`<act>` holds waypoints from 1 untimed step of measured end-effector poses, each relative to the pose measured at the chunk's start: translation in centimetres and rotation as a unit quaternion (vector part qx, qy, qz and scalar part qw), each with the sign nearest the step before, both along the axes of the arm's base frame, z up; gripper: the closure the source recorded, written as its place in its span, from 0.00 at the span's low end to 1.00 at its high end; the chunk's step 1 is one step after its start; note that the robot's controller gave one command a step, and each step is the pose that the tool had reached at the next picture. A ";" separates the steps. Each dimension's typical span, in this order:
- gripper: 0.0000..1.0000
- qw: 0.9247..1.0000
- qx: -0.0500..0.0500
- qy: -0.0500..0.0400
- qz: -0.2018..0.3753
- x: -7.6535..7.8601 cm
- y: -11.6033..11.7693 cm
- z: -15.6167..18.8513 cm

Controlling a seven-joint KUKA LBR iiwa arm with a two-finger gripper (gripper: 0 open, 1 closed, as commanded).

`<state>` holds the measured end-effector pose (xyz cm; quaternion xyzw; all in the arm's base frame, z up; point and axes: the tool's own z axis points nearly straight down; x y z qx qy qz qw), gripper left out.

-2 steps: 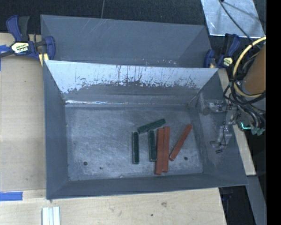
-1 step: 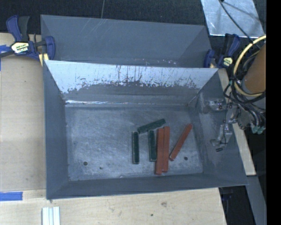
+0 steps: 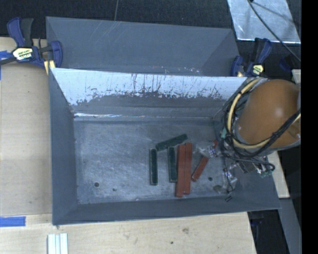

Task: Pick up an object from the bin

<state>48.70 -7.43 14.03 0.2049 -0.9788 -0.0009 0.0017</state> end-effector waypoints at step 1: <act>0.00 1.000 0.000 -0.003 0.004 -0.3 0.6 0.4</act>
Offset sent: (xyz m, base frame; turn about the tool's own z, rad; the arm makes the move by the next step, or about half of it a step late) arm -0.0003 0.0036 -0.0173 -0.2904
